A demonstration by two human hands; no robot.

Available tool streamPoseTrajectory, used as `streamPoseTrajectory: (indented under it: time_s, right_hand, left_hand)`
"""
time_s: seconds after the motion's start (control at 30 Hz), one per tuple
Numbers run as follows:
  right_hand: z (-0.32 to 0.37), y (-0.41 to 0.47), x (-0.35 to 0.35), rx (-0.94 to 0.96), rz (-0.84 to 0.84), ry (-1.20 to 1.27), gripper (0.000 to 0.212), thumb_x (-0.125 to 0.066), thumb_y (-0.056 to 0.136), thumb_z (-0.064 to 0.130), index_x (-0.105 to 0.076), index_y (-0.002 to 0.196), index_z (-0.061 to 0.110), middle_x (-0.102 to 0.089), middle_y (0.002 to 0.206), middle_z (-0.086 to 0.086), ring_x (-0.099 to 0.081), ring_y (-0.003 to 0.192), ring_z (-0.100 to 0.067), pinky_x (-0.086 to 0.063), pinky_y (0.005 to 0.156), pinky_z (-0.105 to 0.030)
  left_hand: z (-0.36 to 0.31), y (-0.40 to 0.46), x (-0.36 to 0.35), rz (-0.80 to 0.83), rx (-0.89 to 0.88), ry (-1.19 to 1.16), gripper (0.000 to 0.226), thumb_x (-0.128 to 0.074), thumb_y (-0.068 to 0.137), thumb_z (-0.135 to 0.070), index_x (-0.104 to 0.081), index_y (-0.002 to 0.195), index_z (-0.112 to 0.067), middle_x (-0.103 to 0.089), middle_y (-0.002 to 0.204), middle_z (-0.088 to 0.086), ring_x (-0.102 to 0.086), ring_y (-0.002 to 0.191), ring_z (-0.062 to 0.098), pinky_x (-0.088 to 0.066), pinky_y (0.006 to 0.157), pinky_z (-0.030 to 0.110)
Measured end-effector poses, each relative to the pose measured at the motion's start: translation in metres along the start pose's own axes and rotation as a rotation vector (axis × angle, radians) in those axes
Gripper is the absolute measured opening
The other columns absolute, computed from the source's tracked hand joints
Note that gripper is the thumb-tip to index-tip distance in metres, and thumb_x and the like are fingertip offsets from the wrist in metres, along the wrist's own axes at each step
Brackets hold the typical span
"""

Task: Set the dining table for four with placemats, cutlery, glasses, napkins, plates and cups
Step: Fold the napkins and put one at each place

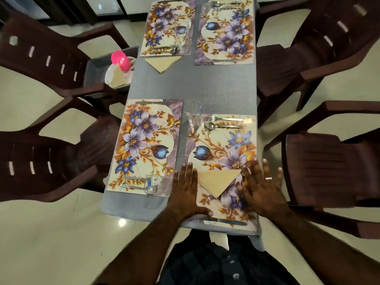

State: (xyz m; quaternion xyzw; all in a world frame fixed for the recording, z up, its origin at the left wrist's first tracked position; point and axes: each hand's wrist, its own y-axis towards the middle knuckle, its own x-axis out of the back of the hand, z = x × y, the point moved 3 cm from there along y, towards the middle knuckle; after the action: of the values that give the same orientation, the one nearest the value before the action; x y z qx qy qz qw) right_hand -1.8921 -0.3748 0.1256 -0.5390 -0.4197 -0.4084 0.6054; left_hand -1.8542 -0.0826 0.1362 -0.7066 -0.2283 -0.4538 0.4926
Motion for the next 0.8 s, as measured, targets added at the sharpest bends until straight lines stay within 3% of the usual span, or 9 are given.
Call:
streamPoseTrajectory:
  time_s: [0.07,0.13,0.17,0.23,0.4,0.53,0.6,0.73,0.8]
  right_hand:
    - [0.005,0.009,0.007,0.021,-0.025,0.035,0.074,-0.030,0.104,0.062,-0.018,0.167,0.026,-0.005,0.175,-0.012,-0.002,0.161,-0.038,0.002,0.123,-0.070]
    - [0.017,0.020,0.015,0.048,-0.024,0.070,0.065,-0.041,0.102,0.055,-0.037,0.159,0.024,-0.027,0.167,-0.014,-0.023,0.155,-0.039,-0.014,0.121,-0.065]
    - [0.024,0.026,0.019,0.068,-0.017,0.082,0.059,-0.046,0.099,0.051,-0.045,0.151,0.024,-0.036,0.160,-0.014,-0.033,0.148,-0.039,-0.022,0.118,-0.062]
    - [0.038,0.039,0.025,0.123,-0.010,0.098,0.051,-0.052,0.094,0.044,-0.054,0.140,0.022,-0.049,0.146,-0.013,-0.048,0.136,-0.038,-0.033,0.111,-0.056]
    - [0.055,0.072,0.038,0.218,0.115,0.132,0.054,-0.059,0.082,0.048,-0.055,0.134,0.029,-0.052,0.130,-0.004,-0.054,0.120,-0.032,-0.040,0.099,-0.049]
    - [0.054,0.091,0.048,0.221,0.275,0.178,0.053,-0.068,0.080,0.044,-0.056,0.131,0.035,-0.054,0.128,0.000,-0.053,0.121,-0.027,-0.037,0.103,-0.049]
    - [0.052,0.097,0.051,0.215,0.356,0.194,0.049,-0.069,0.080,0.038,-0.059,0.128,0.033,-0.060,0.125,0.001,-0.057,0.118,-0.026,-0.037,0.103,-0.049]
    - [0.051,0.096,0.056,0.215,0.408,0.143,0.019,-0.071,0.082,0.028,-0.067,0.100,0.030,-0.063,0.110,0.004,-0.061,0.106,-0.023,-0.038,0.103,-0.047]
    - [0.052,0.092,0.056,0.215,0.395,0.119,0.020,-0.071,0.082,0.029,-0.064,0.101,0.030,-0.059,0.114,0.002,-0.059,0.109,-0.024,-0.039,0.104,-0.047]
  left_hand:
    - [-0.004,0.009,0.005,-0.061,-0.030,-0.045,0.130,-0.024,0.078,-0.100,0.007,0.167,-0.009,0.023,0.172,0.018,0.022,0.159,0.034,0.012,0.128,0.053]
    - [-0.008,0.019,0.010,-0.185,-0.040,-0.111,0.089,-0.039,0.101,-0.070,-0.026,0.164,-0.009,-0.020,0.172,0.019,-0.017,0.159,0.038,-0.013,0.130,0.052]
    - [-0.010,0.025,0.014,-0.238,-0.036,-0.119,0.072,-0.049,0.102,-0.056,-0.040,0.157,-0.011,-0.041,0.162,0.017,-0.037,0.149,0.038,-0.027,0.125,0.051]
    - [-0.012,0.038,0.023,-0.233,0.001,-0.109,0.057,-0.062,0.097,-0.044,-0.051,0.146,-0.015,-0.057,0.143,0.011,-0.053,0.130,0.034,-0.040,0.111,0.047]
    - [-0.011,0.064,0.049,0.008,0.135,-0.154,0.040,-0.071,0.090,-0.046,-0.060,0.125,-0.029,-0.062,0.131,0.003,-0.052,0.125,0.028,-0.038,0.106,0.051]
    - [-0.011,0.069,0.059,0.062,0.095,-0.149,0.018,-0.072,0.089,-0.035,-0.060,0.100,-0.028,-0.062,0.117,0.004,-0.056,0.115,0.027,-0.042,0.104,0.051]
    - [-0.009,0.069,0.056,0.082,0.096,-0.183,0.022,-0.072,0.089,-0.027,-0.055,0.104,-0.027,-0.066,0.113,0.004,-0.062,0.110,0.027,-0.043,0.104,0.050]
    - [-0.007,0.067,0.053,0.130,0.129,-0.213,0.045,-0.080,0.085,-0.026,-0.057,0.123,-0.026,-0.067,0.126,0.003,-0.063,0.114,0.025,-0.043,0.107,0.049]
    - [-0.008,0.067,0.055,0.104,0.123,-0.155,0.047,-0.082,0.083,-0.030,-0.061,0.124,-0.026,-0.063,0.131,0.004,-0.059,0.118,0.026,-0.045,0.107,0.049]
